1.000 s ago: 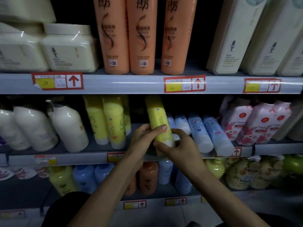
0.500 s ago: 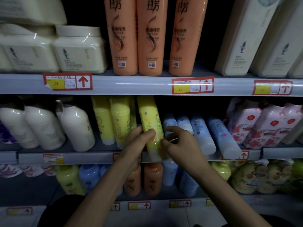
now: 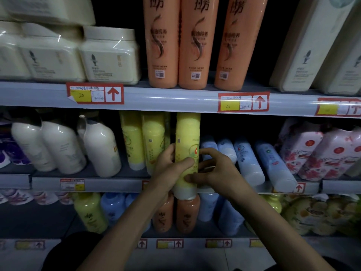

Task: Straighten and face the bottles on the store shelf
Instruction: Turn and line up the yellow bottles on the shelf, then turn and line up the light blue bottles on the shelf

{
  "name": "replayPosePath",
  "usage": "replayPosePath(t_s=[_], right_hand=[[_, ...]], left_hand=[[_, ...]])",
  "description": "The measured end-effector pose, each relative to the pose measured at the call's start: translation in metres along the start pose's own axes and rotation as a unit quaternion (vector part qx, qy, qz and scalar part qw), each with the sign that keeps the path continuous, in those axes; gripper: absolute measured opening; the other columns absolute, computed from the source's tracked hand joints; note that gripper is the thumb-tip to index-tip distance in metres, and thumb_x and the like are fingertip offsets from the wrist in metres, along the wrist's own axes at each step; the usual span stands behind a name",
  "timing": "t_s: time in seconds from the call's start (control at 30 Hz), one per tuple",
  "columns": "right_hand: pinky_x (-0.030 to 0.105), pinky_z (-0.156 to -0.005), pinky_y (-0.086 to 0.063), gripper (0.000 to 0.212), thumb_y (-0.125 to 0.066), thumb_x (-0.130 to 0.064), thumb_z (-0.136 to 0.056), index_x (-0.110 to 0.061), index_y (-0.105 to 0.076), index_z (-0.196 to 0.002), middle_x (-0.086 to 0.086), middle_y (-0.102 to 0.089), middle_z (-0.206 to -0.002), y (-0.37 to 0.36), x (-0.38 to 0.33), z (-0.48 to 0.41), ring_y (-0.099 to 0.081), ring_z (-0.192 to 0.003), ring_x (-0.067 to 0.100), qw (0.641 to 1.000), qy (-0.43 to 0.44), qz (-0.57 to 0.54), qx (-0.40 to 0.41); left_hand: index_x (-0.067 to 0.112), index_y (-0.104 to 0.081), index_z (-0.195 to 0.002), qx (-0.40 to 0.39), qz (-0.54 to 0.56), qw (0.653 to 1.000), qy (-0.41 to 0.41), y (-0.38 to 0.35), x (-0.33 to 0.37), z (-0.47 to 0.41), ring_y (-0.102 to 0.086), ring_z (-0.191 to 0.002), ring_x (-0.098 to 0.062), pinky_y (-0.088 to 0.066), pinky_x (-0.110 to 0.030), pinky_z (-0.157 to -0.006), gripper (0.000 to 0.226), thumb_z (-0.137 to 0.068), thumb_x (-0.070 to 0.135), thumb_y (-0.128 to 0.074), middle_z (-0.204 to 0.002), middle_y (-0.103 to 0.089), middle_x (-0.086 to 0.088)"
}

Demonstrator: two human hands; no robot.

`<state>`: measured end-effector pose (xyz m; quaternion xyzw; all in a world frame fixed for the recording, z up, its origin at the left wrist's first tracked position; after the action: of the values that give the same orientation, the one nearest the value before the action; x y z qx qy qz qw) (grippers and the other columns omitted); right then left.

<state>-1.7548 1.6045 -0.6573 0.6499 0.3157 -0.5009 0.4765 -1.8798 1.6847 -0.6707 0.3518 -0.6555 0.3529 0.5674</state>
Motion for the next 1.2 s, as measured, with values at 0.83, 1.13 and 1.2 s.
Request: replayPosePath(t_s=[0.83, 1.13, 1.2], right_hand=[[0.021, -0.073, -0.059, 0.054, -0.095, -0.011, -0.065, -0.040, -0.066, -0.100, -0.020, -0.074, -0.082, -0.014, 0.004, -0.030, -0.072, -0.079, -0.004, 0.978, 0.117, 0.039, 0.166], [0.042, -0.078, -0.063, 0.058, -0.094, -0.016, -0.062, -0.028, -0.073, -0.114, -0.011, -0.079, -0.090, -0.035, 0.005, -0.056, -0.075, -0.083, 0.003, 0.976, 0.114, 0.056, 0.175], [0.041, -0.078, -0.063, 0.056, -0.094, -0.021, -0.063, -0.029, -0.072, -0.113, -0.012, -0.078, -0.089, -0.038, 0.005, -0.058, -0.074, -0.082, 0.002, 0.975, 0.114, 0.069, 0.177]], left_hand=[[0.040, -0.060, -0.123, 0.083, -0.125, 0.988, -0.027, 0.025, -0.007, 0.020, -0.064, -0.109, 0.003, -0.051, -0.008, -0.082, 0.044, -0.095, 0.007, -0.068, -0.117, -0.067, 0.018], [0.030, -0.056, -0.145, 0.102, -0.081, 0.991, 0.008, 0.026, -0.013, 0.020, -0.062, -0.112, 0.004, -0.047, -0.015, -0.090, 0.051, -0.096, 0.022, -0.070, -0.128, -0.066, 0.010], [0.029, -0.055, -0.145, 0.104, -0.076, 0.992, 0.006, 0.027, -0.013, 0.019, -0.063, -0.103, 0.013, -0.047, -0.010, -0.083, 0.049, -0.099, 0.017, -0.066, -0.123, -0.066, 0.015]])
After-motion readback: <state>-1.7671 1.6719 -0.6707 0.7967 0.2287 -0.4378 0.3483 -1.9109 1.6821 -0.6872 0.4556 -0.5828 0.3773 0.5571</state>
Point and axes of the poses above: each hand's wrist, its own z-axis away from the middle knuckle, its own y-axis out of the back of the hand, x = y × z, the point moved 6 cm from there along -z, towards the middle knuckle
